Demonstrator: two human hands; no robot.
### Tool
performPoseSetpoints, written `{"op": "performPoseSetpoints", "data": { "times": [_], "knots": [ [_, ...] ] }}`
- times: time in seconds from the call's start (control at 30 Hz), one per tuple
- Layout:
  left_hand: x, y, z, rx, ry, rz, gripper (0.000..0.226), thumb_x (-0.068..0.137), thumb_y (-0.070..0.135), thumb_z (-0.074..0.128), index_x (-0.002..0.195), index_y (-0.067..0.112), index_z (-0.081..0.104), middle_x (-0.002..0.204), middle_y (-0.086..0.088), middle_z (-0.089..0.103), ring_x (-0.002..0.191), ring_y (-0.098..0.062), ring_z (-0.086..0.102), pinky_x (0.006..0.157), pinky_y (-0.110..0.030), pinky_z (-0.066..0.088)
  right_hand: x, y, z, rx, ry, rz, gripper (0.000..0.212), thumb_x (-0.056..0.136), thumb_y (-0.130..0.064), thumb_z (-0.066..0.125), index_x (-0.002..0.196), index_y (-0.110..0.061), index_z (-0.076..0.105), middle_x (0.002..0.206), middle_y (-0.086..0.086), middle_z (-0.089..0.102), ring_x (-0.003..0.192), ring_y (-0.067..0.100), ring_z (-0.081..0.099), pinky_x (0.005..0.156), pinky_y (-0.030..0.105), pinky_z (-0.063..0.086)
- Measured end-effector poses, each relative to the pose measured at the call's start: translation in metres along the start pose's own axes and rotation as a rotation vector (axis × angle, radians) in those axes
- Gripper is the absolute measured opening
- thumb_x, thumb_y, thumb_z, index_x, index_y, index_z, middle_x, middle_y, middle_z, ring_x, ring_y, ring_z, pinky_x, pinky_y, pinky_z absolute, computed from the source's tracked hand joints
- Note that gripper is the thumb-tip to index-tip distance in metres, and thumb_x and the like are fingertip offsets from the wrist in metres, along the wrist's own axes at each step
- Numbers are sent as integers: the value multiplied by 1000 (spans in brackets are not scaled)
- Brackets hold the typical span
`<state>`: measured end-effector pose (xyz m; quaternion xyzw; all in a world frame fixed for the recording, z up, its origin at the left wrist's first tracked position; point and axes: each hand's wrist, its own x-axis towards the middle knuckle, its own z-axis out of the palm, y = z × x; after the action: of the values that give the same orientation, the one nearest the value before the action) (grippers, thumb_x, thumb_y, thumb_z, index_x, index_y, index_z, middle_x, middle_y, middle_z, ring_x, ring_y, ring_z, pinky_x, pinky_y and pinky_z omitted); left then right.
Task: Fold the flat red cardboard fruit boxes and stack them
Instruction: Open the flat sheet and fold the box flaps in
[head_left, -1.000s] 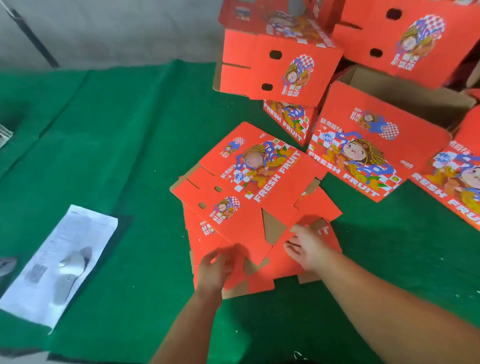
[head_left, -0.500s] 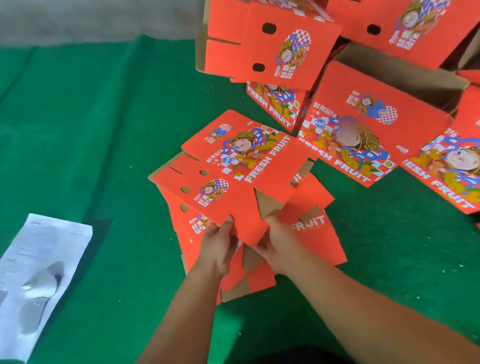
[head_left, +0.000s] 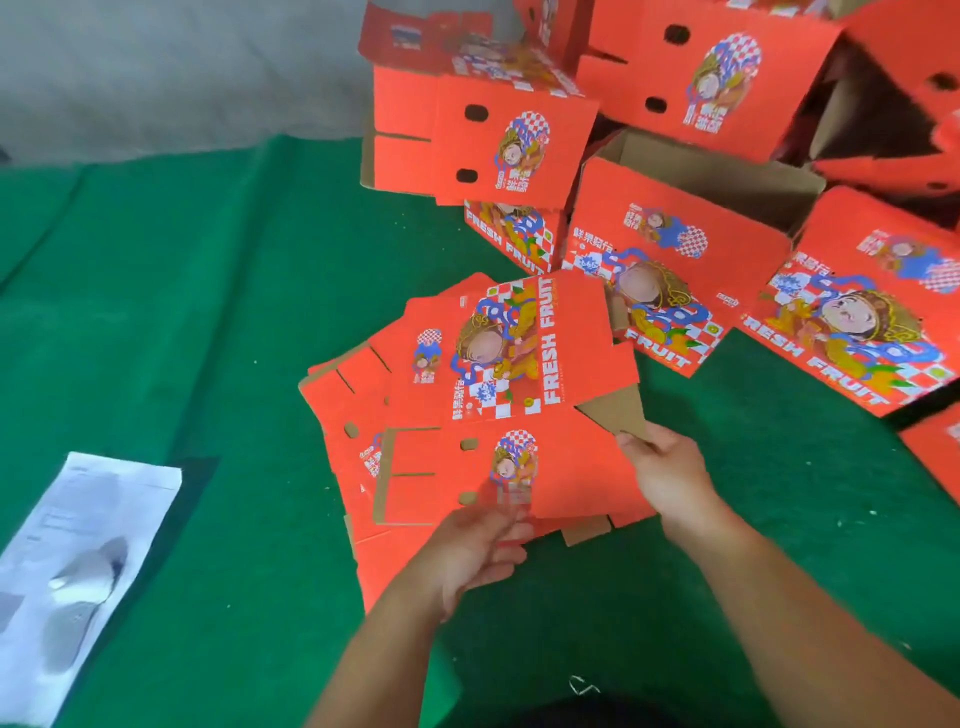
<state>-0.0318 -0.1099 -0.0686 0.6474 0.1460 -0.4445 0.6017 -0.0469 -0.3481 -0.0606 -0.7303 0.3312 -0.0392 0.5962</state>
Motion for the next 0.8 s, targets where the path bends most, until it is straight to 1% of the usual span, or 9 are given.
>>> {"op": "performPoseSetpoints", "data": {
  "times": [0.13,0.27,0.33,0.43,0.5,0.57,0.63,0.7,0.8],
  "knots": [
    [-4,1,10,-143,295,192,17,104,13,57,120,9,63,95,-1,73,75,-13,66,63,-21,48,-1,-3,-62,-273,-42,-220,29,101,-10,60,113,-32,74,80,-34,71,73,-15,64,64,4,43],
    [-6,23,17,-124,516,389,14,101,6,59,111,16,62,105,-7,61,84,-15,58,69,-23,44,6,-23,-124,-607,8,-353,19,101,-27,62,115,-28,76,89,-2,76,82,23,69,74,35,54],
    [-3,44,22,-72,570,469,24,100,10,64,122,18,60,121,-6,59,93,-12,59,74,-14,45,11,-38,-153,-795,52,-411,16,99,-39,64,107,-32,75,81,1,72,72,22,64,69,37,53],
    [4,94,26,156,633,587,64,97,20,71,153,16,41,154,-8,44,138,-21,47,112,-32,41,11,-58,-183,-911,82,-623,9,96,-35,70,93,-28,75,62,-4,64,59,19,57,62,38,47],
    [4,127,28,320,689,694,87,94,30,76,162,12,25,164,-7,34,151,-20,32,124,-40,28,11,-67,-200,-935,111,-786,15,93,-26,76,79,-23,72,55,-4,57,54,19,48,61,36,37],
    [-1,150,33,310,564,745,90,92,36,77,162,13,24,148,5,49,138,-13,43,115,-34,33,10,-74,-214,-909,37,-888,22,95,-25,72,74,-19,69,54,-3,52,55,21,48,62,39,38],
    [-9,158,47,239,401,763,63,91,39,74,143,14,48,111,4,58,106,-11,53,96,-32,40,8,-81,-225,-859,-45,-987,24,96,-26,67,75,-14,68,56,-3,51,56,24,50,59,44,43],
    [-15,155,60,36,459,813,47,92,46,72,120,11,56,99,-5,60,90,-16,57,82,-28,47,7,-88,-231,-821,-46,-1047,22,95,-25,69,77,-13,70,58,-4,52,58,23,50,60,41,40],
    [-32,141,65,-317,579,794,60,91,58,67,113,3,56,84,-16,72,72,-27,69,66,-33,57,2,-106,-232,-818,49,-1114,15,92,-29,74,80,-20,75,64,-7,62,64,23,54,66,40,40]
  ]
}}
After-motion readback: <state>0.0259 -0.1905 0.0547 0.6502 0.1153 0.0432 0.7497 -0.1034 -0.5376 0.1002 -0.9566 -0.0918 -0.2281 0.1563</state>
